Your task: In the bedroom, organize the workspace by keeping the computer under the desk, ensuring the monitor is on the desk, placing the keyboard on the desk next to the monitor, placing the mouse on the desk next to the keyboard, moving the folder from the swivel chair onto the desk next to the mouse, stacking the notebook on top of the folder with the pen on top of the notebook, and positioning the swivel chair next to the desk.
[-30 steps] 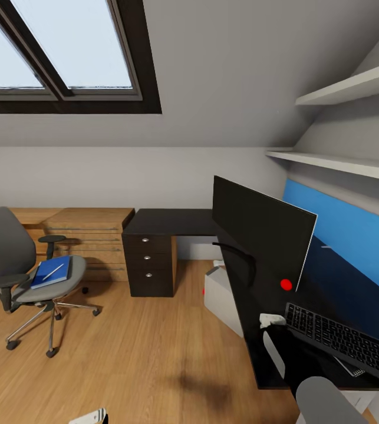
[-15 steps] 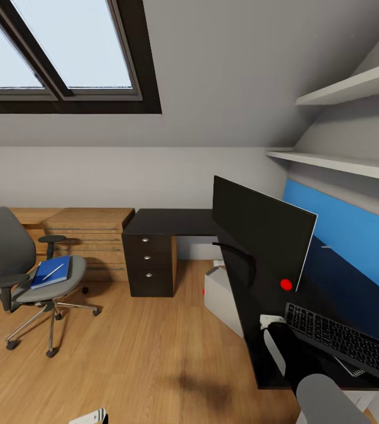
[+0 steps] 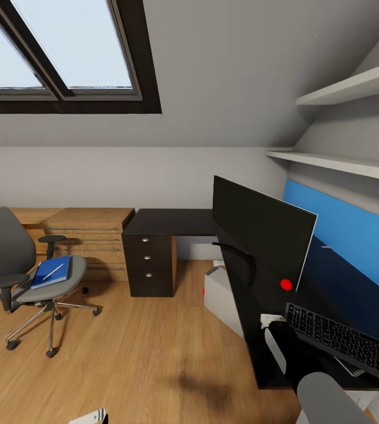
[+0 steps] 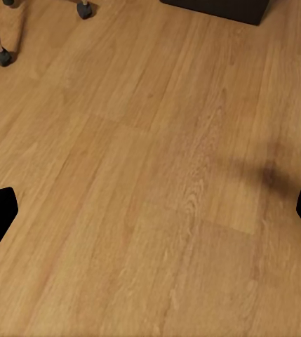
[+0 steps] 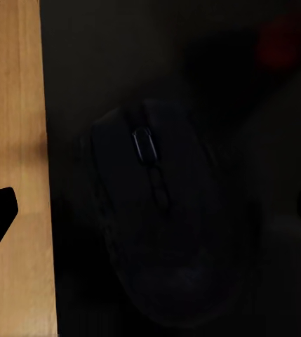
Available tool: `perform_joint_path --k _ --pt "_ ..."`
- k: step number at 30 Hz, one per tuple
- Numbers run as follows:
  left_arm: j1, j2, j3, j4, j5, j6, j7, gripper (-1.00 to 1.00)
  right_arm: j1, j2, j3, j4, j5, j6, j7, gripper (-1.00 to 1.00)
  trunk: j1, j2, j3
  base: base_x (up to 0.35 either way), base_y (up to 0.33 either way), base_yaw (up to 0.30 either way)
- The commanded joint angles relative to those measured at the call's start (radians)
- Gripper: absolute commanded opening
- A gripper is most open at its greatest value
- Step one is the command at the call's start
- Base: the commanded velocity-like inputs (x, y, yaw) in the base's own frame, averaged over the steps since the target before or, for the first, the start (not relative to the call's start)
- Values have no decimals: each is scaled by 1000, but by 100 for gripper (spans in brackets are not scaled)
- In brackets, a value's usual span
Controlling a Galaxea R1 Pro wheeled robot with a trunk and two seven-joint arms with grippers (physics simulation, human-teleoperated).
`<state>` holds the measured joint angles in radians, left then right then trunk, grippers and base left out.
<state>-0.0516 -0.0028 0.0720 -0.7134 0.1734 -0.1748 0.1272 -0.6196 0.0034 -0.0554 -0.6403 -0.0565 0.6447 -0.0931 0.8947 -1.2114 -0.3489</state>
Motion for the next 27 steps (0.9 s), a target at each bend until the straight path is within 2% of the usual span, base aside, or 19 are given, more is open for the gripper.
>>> perform_joint_path --k 1,18,27 --pt "-1 0 0 0 9 -3 0 100 -2 -1 -1 -1 -6 4 -5 100 0 -1 -1 0 0 0" --pt "-1 0 0 0 9 -3 0 100 -7 -24 -3 3 -5 3 3 100 0 -1 -1 0 0 0" --pt "-1 0 0 0 9 -3 0 100 -48 -27 -3 80 -6 0 3 100 0 -1 -1 0 0 0"
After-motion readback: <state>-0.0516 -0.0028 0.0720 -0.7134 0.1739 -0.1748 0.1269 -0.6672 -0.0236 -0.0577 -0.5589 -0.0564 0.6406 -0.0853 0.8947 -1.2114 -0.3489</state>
